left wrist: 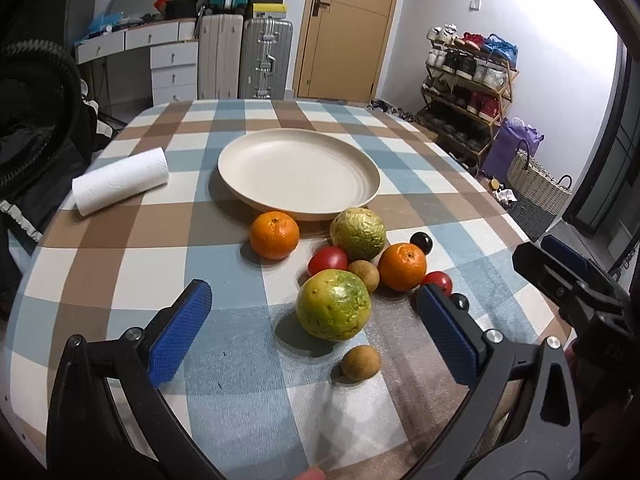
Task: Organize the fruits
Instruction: 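Grasp the green citrus with the left tool while the right tool grasps the yellow-green fruit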
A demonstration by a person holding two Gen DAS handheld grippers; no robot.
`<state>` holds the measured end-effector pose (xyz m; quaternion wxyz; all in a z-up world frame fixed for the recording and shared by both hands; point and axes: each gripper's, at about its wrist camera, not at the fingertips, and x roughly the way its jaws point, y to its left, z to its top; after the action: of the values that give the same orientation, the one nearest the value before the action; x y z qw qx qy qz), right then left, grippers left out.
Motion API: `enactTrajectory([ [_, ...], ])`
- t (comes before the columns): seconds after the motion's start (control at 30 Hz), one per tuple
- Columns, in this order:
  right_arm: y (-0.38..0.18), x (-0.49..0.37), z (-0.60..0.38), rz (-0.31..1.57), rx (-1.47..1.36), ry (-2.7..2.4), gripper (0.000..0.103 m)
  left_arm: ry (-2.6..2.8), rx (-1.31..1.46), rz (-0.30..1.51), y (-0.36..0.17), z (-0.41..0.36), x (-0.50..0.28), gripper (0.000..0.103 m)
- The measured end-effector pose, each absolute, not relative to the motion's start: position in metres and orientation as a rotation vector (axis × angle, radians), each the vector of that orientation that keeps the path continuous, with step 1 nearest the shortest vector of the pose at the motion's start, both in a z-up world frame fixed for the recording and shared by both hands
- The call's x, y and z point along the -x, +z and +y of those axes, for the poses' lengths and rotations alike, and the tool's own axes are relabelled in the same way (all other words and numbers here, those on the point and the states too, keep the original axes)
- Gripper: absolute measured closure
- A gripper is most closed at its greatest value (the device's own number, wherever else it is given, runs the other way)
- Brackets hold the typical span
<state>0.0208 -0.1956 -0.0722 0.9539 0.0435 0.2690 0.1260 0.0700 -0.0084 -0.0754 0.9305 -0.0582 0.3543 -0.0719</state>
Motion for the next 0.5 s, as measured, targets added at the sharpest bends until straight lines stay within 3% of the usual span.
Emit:
enactTrajectory([
  [0.33, -0.085, -0.043, -0.196, 0.576, -0.100, 0.286, 0.000, -0.194, 0.132, 0.798, -0.094, -0.011, -0.100, 0.014],
  [0.5, -0.089, -0.051, -0.200, 0.592, -0.107, 0.286, 0.000, -0.248, 0.169, 0.847, -0.101, -0.010, -0.111, 0.028],
])
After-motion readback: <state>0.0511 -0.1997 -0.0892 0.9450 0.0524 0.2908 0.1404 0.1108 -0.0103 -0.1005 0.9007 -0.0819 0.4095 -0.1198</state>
